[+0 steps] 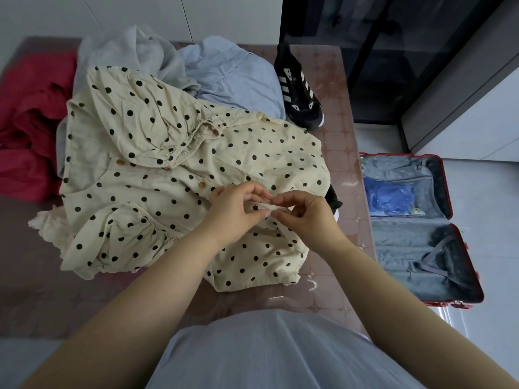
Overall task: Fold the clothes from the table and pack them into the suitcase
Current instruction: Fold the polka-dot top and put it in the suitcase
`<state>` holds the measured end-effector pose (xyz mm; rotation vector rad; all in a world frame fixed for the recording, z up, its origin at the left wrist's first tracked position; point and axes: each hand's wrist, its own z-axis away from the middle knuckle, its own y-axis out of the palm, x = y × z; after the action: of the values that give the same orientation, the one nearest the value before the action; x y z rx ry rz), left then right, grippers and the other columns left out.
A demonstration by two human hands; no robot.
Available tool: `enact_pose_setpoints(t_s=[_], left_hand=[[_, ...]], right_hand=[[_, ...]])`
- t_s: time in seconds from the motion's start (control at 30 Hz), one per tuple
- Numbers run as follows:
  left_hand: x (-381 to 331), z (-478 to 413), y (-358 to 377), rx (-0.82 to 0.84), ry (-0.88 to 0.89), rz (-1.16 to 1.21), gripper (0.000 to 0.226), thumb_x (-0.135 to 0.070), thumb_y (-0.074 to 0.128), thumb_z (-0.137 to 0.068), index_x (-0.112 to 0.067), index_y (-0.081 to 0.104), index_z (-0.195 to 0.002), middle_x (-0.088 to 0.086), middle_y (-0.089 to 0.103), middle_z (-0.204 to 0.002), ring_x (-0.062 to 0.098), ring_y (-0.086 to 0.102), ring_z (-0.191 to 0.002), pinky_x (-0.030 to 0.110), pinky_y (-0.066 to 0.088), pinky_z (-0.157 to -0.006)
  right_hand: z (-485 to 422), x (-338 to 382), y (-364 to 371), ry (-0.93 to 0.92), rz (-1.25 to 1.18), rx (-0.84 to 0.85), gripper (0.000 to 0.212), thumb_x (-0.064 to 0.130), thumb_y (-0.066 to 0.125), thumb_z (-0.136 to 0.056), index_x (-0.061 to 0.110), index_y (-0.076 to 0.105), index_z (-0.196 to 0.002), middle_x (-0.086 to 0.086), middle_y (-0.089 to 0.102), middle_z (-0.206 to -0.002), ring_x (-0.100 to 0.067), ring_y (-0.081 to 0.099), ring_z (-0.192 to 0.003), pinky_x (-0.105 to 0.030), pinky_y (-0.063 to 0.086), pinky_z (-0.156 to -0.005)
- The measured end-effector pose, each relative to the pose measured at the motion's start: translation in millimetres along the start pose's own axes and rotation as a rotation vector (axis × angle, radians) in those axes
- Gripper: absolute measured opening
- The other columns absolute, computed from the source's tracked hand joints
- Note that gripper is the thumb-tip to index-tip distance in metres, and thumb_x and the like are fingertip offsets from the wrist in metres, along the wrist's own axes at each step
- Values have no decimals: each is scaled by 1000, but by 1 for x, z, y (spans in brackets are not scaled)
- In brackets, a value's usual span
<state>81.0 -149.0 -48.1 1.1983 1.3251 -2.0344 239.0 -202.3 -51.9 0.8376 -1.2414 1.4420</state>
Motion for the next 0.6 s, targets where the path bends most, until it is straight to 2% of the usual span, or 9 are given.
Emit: enact_pose_setpoints(t_s=[0.07,0.13,0.23,0.37,0.43,0.53,0.6], left_hand=[[1,0,1,-2,19,-6,29,-41,63,-68,-45,54,-95,-31,65,-86,9,59,-103,50,34,-104],[2,-1,2,-3,31,-14,25,-40,65,-71,-43,55,-93,-29,65,-85,10,58,-104,49,33,-105],[4,-1,4,-16,48,-22,20,-33,69,-77,-44,56,-87,-23,66,-89,11,56,-107,50,28,-107],[7,0,3,-23,58,7,24,-41,62,-72,-53,54,-91,-20,65,-93,10,56,-107,51,33,-105],[6,0,3,-42,65,-25,22,-36,66,-78,-51,54,-88,-18,65,-95,8,52,-108,50,27,-108],[3,1,2,-84,87,-188,19,-26,65,-86,-42,54,-89,-20,57,-95,0,35,-102,37,11,-111],[1,1,1,-90,101,-252,12,-29,63,-88,-39,58,-91,-26,50,-90,-2,28,-98,29,6,-108]], right_hand=[[0,-1,1,-5,22,-12,12,5,70,-83,13,69,-92,19,48,-42,-1,38,-37,-7,32,-47],[0,-2,1,-4,31,-18,14,5,70,-83,18,70,-90,16,41,-37,-3,36,-36,-8,31,-46],[-2,-2,1,-17,55,-25,16,7,70,-83,20,71,-90,14,38,-39,-5,33,-38,-10,31,-46],[-5,-3,1,-56,143,0,14,11,70,-84,18,71,-96,7,47,-55,-5,38,-44,-12,35,-50],[-6,-3,1,-66,160,9,13,11,69,-84,18,70,-95,11,48,-54,-4,39,-44,-12,35,-50],[-5,-2,0,-50,105,4,14,10,69,-84,23,68,-87,16,43,-40,-4,35,-39,-10,32,-46],[-4,-2,-1,-36,61,12,9,9,69,-85,17,70,-89,17,43,-38,-4,34,-37,-9,30,-44]])
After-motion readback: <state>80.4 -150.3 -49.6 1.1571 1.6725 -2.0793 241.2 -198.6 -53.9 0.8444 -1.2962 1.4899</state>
